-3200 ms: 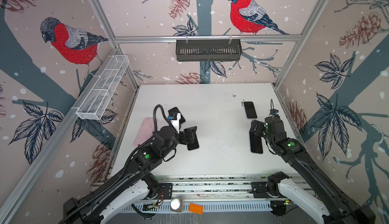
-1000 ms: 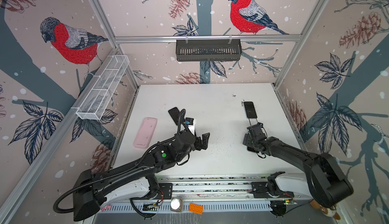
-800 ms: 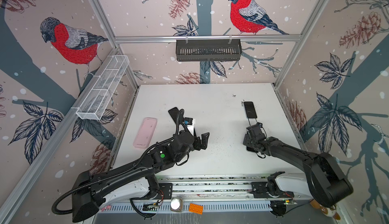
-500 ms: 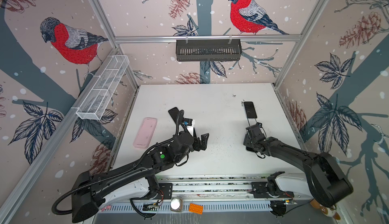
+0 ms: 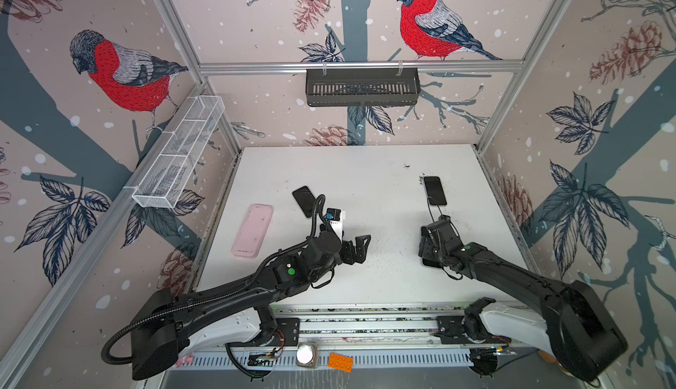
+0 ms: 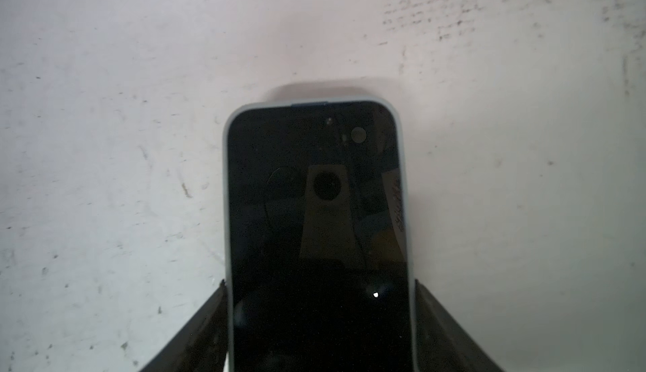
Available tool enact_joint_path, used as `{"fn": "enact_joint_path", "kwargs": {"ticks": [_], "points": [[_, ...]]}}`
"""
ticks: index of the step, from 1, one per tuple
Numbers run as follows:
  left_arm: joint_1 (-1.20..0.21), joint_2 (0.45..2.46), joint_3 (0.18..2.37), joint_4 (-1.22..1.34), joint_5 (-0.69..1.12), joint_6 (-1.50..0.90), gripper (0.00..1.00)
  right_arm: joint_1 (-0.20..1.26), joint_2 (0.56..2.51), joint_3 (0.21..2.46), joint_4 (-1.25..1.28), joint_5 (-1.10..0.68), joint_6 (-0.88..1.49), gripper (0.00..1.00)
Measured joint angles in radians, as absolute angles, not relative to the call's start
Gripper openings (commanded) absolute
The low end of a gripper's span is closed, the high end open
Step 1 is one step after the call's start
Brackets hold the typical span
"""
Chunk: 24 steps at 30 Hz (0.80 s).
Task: Take the phone out of the phone case
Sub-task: Pick up the phone from the middle-right of the table.
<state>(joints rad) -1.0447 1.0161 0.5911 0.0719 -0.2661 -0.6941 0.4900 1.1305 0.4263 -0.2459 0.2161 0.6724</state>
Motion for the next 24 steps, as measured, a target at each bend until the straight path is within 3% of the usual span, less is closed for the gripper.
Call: {"fn": "enact_joint_path", "kwargs": {"ticks": [24], "points": [[-0.991, 1.208, 0.503, 0.537, -0.061, -0.838, 0.93, 0.685, 0.894, 0.376, -0.116, 0.086, 0.55, 0.47]]}}
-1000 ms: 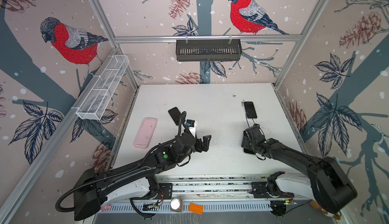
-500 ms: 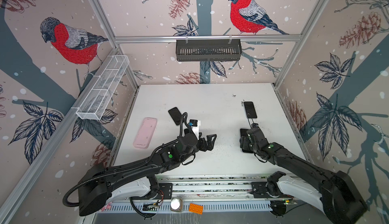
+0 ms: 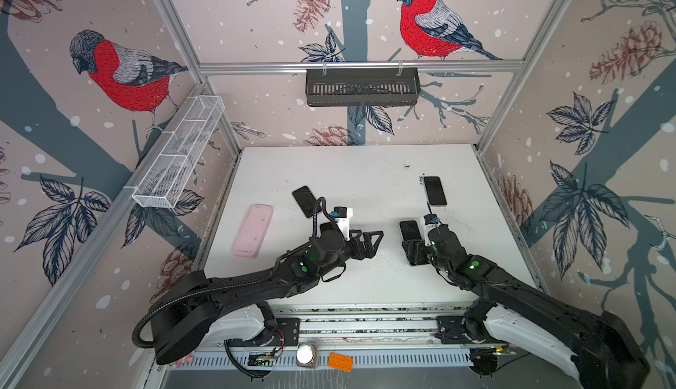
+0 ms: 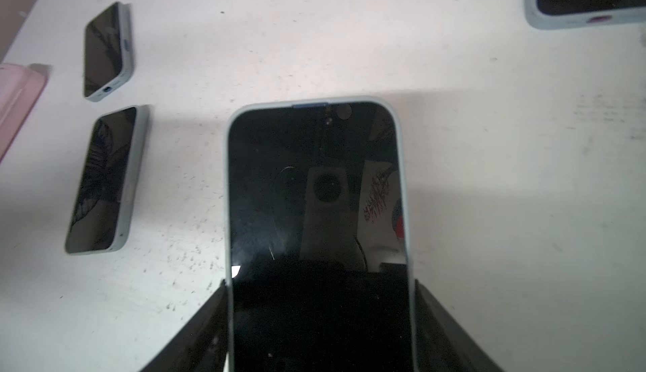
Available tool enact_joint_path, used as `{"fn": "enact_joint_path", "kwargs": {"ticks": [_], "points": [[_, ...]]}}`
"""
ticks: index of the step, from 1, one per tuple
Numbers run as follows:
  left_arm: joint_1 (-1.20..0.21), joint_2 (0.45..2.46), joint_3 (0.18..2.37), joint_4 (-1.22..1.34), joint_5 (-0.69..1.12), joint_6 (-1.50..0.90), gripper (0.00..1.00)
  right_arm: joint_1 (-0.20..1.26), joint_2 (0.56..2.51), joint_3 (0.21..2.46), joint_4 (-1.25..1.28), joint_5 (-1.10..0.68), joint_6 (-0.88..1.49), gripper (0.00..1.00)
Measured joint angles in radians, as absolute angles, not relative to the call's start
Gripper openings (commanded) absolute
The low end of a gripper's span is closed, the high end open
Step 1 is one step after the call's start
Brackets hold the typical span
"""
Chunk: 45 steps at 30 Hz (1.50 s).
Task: Take the phone out of the phone case
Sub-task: Pick up the phone from the middle-right of the table, then pass the phone.
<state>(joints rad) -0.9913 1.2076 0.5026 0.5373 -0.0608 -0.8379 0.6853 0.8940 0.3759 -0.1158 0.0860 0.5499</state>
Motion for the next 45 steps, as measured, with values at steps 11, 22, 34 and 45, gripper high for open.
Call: {"fn": "enact_joint_path", "kwargs": {"ticks": [11, 22, 34, 45], "points": [[-0.986, 1.34, 0.559, 0.617, 0.057, -0.848, 0.76, 0.795, 0.839, 0.381, -0.062, 0.067, 0.496, 0.44], [-0.974, 1.43, 0.586, 0.632, 0.107, -0.873, 0.61, 0.857, 0.838, 0.391, -0.044, 0.065, 0.466, 0.43], [-0.944, 1.458, 0.582, 0.645, 0.113, -0.903, 0.43, 0.893, 0.839, 0.39, -0.043, 0.079, 0.457, 0.41], [-0.931, 1.475, 0.582, 0.646, 0.136, -0.92, 0.24, 0.918, 0.846, 0.387, -0.018, 0.091, 0.456, 0.4]]}}
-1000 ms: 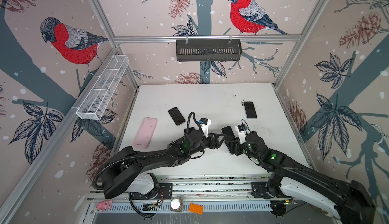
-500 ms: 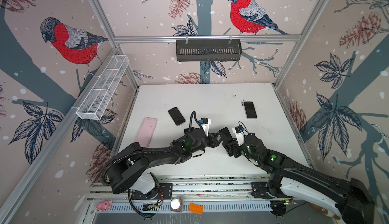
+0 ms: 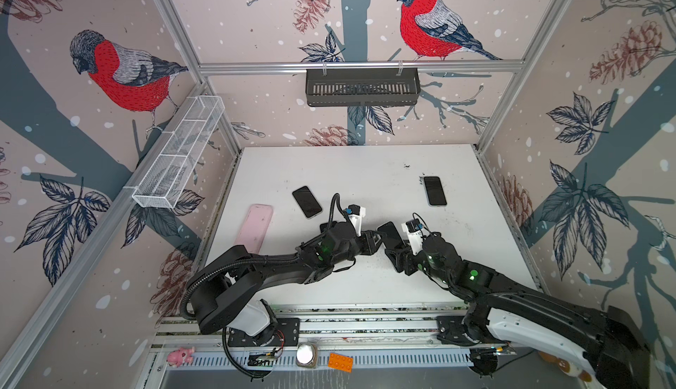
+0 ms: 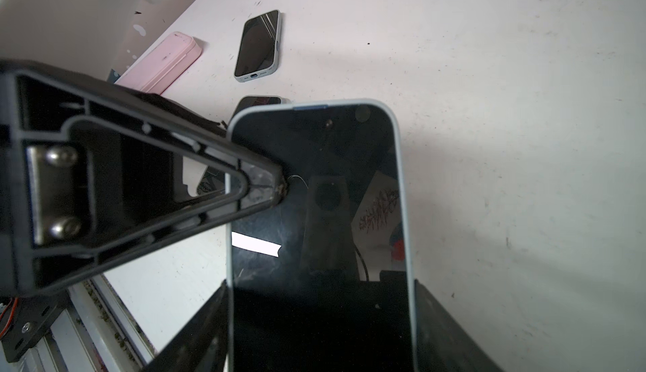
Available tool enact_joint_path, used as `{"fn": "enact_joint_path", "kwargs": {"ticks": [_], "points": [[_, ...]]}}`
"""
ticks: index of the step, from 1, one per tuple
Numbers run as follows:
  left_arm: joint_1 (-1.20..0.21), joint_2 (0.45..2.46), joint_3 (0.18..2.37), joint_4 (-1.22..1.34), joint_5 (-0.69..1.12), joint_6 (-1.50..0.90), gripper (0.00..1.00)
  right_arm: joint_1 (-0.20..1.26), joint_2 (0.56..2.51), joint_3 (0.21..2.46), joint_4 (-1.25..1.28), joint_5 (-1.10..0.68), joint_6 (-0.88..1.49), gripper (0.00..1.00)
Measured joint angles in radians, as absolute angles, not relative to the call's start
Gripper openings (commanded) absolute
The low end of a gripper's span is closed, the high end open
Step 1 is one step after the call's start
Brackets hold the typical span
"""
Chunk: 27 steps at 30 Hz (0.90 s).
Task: Take the phone out of the phone case
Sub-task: Pass the phone.
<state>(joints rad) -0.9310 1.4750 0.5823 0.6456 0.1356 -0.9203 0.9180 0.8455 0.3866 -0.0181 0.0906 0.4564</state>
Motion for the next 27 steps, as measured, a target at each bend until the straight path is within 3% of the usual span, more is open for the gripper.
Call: {"fn": "enact_joint_path", "kwargs": {"ticks": [3, 11, 14, 16, 21, 27], "points": [[-0.929, 1.478, 0.582, 0.656, 0.153, -0.941, 0.14, 0.925, 0.849, 0.384, -0.018, 0.101, 0.453, 0.39], [-0.926, 1.483, 0.583, 0.692, 0.184, -0.948, 0.0, 0.931, 0.849, 0.377, -0.009, 0.112, 0.45, 0.41], [-0.925, 1.478, 0.582, 0.692, 0.183, -0.961, 0.0, 0.932, 0.847, 0.376, -0.003, 0.113, 0.449, 0.72], [-0.925, 1.467, 0.58, 0.69, 0.179, -0.961, 0.0, 0.933, 0.842, 0.375, 0.002, 0.117, 0.449, 0.83], [-0.92, 1.417, 0.576, 0.625, 0.113, -0.952, 0.0, 0.935, 0.799, 0.374, 0.028, 0.132, 0.475, 0.99], [-0.887, 1.307, 0.531, 0.591, 0.014, -0.973, 0.0, 0.935, 0.704, 0.374, 0.052, 0.128, 0.543, 1.0]]}}
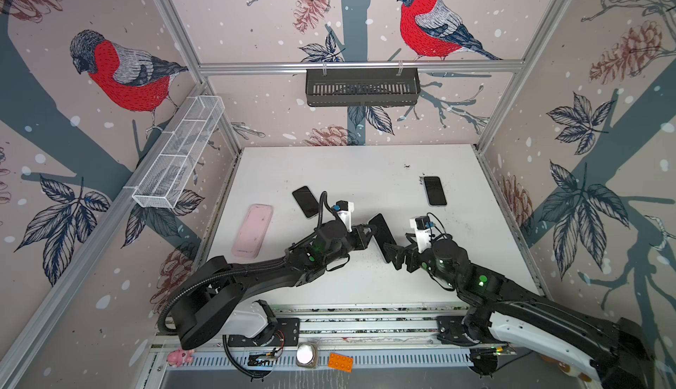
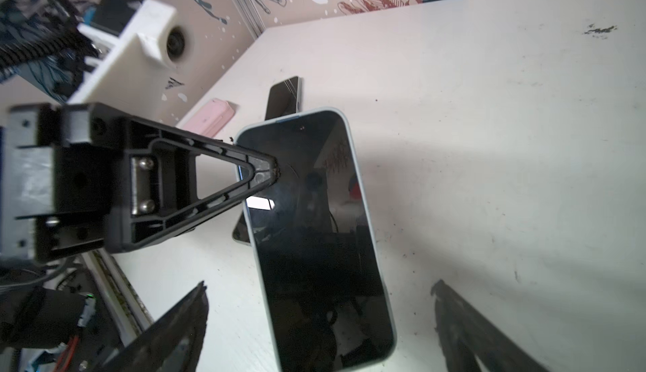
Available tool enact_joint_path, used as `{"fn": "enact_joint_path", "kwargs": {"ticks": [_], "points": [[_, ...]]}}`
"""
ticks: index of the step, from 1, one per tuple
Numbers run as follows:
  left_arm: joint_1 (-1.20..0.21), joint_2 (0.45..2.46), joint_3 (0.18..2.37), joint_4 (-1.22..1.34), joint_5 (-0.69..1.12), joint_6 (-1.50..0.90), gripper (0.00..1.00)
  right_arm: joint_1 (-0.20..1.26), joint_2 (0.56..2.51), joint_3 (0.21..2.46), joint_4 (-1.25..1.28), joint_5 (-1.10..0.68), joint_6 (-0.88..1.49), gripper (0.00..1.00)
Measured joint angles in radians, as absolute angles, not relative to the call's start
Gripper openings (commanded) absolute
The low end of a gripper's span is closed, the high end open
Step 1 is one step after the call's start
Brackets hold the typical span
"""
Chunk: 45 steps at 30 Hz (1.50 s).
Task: Take the phone out of the phone case
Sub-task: Pass the phone, then remove the phone case from the phone.
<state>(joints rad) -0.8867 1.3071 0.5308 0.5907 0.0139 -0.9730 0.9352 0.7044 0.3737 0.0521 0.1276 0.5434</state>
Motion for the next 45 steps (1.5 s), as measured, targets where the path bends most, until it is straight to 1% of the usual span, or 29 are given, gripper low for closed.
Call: {"fn": "enact_joint_path", "kwargs": {"ticks": [7, 12, 18, 23, 29, 31, 36, 40, 45], "points": [[-0.846, 1.139, 0.477, 0.607, -0.131, -1.033, 0.0, 0.935, 0.588, 0.345, 0.133, 0.104, 0.684, 1.0], [-0.843, 1.076, 0.454, 0.676, -0.191, -1.079, 0.0, 0.935, 0.542, 0.318, 0.189, 0.098, 0.778, 1.0], [-0.843, 1.064, 0.352, 0.83, -0.24, -1.195, 0.0, 0.933, 0.512, 0.236, 0.325, 0.074, 0.868, 1.0], [-0.843, 1.107, 0.288, 1.01, -0.253, -1.312, 0.0, 0.894, 0.511, 0.144, 0.465, 0.036, 0.937, 1.0], [-0.844, 1.172, 0.25, 1.179, -0.239, -1.437, 0.0, 0.807, 0.517, 0.054, 0.66, -0.037, 1.028, 0.92], [-0.848, 1.198, 0.247, 1.225, -0.236, -1.471, 0.0, 0.78, 0.53, 0.048, 0.72, -0.072, 1.051, 0.86], [-0.863, 1.244, 0.236, 1.298, -0.236, -1.522, 0.0, 0.756, 0.579, 0.049, 0.825, -0.14, 1.074, 0.73], [-0.88, 1.259, 0.233, 1.338, -0.24, -1.542, 0.0, 0.75, 0.653, 0.056, 0.891, -0.179, 1.077, 0.68], [-0.895, 1.264, 0.23, 1.363, -0.259, -1.549, 0.0, 0.75, 0.776, 0.084, 0.973, -0.22, 1.083, 0.66]]}}
